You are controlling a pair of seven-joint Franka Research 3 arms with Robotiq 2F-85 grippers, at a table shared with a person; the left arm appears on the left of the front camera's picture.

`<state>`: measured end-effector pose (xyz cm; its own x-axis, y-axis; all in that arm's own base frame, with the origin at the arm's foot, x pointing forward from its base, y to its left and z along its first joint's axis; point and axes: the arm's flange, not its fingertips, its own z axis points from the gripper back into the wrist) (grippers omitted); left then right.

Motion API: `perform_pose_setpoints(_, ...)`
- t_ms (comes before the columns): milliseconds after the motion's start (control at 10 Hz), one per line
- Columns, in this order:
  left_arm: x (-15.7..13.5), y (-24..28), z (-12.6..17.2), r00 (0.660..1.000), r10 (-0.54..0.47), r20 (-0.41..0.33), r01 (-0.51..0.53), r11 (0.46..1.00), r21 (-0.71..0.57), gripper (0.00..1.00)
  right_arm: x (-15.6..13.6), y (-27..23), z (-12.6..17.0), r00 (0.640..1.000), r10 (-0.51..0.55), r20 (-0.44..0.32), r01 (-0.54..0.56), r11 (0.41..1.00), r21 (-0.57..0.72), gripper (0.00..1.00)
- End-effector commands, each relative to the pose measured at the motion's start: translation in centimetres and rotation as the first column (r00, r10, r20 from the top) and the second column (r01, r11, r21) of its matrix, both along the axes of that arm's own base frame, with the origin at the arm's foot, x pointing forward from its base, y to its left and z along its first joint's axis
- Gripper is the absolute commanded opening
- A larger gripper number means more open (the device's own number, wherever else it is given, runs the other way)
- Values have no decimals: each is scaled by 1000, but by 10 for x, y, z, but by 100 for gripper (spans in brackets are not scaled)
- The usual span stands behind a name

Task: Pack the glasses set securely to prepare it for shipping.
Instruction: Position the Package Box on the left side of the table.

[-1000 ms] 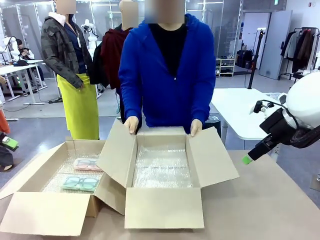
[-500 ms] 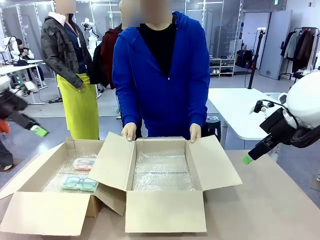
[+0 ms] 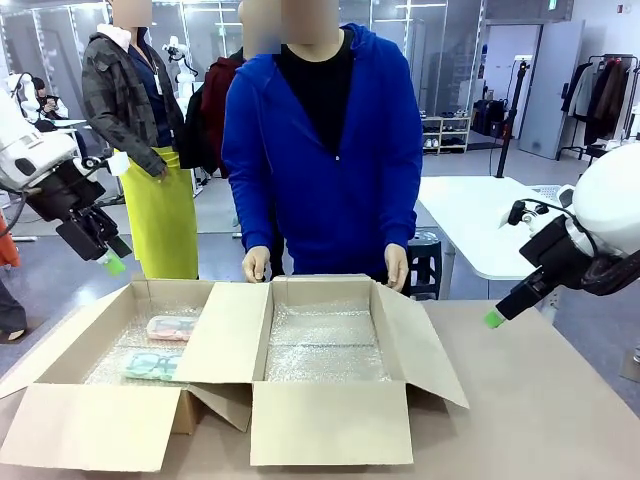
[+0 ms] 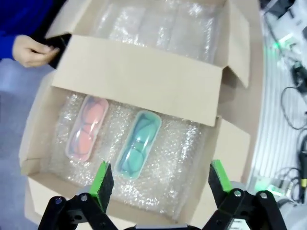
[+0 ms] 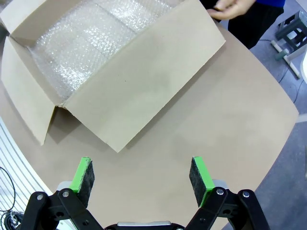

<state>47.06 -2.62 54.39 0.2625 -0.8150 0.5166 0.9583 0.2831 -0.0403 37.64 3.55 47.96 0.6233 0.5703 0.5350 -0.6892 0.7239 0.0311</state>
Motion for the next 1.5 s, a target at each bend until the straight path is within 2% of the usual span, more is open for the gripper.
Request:
perform_pose_setpoints(0,0,-1,6,1000,-16,-13,16,1000,-11,100,-2,3,0,1000,-19,-6,19,1000,-2,100)
perform_pose_setpoints(1400,0,-1,6,1000,-16,-13,16,1000,-11,100,-2,3,0,1000,-19,-6,19,1000,-2,100)
